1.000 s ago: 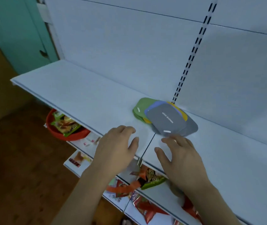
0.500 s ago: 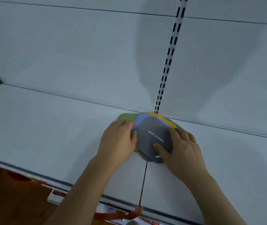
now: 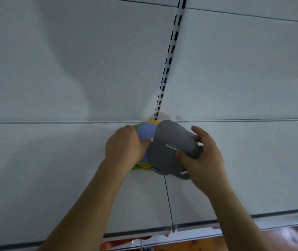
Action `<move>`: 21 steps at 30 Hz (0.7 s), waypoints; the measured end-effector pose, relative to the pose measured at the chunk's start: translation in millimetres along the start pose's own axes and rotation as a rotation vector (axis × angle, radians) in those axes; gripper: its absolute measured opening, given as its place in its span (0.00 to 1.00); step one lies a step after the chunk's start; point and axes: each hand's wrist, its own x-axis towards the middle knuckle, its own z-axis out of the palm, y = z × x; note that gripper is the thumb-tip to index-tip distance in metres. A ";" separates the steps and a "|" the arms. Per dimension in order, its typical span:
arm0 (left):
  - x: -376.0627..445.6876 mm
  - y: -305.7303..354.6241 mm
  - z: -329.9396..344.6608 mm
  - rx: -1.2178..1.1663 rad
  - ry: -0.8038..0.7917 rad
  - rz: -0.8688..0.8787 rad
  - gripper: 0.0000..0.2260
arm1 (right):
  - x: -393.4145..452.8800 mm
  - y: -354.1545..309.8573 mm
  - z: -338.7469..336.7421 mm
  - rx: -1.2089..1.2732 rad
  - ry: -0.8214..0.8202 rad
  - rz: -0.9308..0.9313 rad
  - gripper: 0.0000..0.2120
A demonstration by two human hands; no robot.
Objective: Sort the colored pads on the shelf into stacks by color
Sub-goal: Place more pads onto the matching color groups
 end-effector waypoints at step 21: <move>-29.5 11.6 3.1 -0.506 0.205 0.195 0.10 | -27.6 34.8 16.8 -0.068 0.051 -0.216 0.23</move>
